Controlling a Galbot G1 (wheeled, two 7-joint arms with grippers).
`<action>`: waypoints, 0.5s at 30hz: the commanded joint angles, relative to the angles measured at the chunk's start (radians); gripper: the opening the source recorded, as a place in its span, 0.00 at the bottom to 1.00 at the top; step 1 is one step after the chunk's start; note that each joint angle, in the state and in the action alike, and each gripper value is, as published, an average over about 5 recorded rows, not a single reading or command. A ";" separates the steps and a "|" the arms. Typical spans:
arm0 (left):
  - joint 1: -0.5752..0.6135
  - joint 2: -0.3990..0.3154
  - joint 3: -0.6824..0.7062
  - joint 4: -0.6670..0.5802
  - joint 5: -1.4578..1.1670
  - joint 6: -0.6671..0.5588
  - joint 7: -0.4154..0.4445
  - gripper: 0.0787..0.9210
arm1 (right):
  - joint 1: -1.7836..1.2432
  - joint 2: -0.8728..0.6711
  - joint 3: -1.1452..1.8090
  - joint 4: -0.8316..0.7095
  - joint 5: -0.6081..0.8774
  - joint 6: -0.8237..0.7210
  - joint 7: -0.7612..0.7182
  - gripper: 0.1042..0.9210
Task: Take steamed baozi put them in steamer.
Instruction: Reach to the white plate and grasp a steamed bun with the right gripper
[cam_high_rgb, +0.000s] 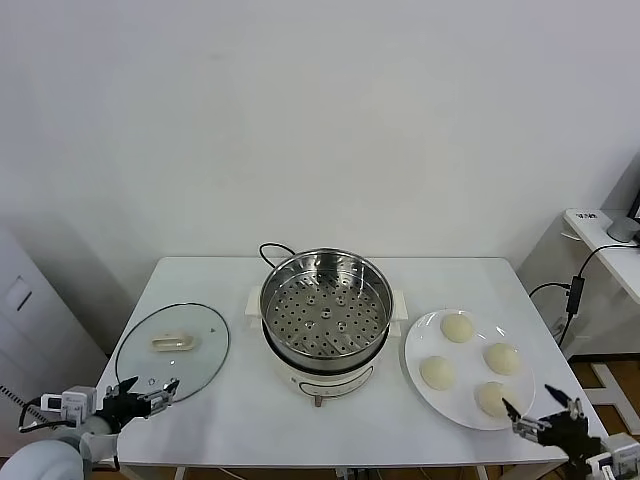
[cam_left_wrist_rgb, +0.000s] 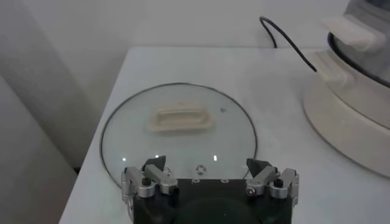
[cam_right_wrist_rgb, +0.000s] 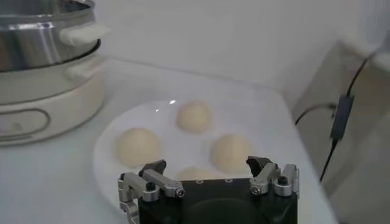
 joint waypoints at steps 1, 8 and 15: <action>-0.020 0.000 0.011 0.005 0.014 0.010 0.005 0.88 | 0.179 -0.095 -0.010 -0.116 -0.441 0.074 -0.040 0.88; -0.037 0.003 0.023 0.010 0.031 0.014 0.004 0.88 | 0.415 -0.157 -0.089 -0.265 -0.643 0.170 -0.207 0.88; -0.058 -0.002 0.027 0.020 0.048 0.055 0.017 0.88 | 0.677 -0.251 -0.274 -0.379 -0.636 0.237 -0.413 0.88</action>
